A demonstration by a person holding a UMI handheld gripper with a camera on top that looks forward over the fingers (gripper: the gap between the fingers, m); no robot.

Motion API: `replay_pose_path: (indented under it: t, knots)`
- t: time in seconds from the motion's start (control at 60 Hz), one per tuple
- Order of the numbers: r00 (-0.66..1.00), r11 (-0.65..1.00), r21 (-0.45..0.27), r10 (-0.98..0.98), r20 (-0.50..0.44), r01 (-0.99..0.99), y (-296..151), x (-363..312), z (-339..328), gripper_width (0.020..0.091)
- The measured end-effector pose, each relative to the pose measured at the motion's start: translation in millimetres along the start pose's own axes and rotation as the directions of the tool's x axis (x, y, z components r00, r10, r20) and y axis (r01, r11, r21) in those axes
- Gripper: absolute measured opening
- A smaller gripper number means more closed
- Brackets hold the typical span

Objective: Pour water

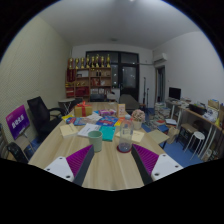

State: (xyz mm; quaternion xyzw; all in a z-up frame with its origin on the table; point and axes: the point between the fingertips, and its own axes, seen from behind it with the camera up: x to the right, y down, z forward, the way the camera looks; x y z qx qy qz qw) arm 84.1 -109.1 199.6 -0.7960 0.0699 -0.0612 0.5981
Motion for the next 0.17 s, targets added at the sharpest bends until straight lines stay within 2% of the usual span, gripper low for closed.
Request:
replay_pose_path:
  t: [0.167]
  knots:
    - [0.999, 0.999, 0.004, 0.035, -0.011, -0.035, -10, -34, -74, 0.0836]
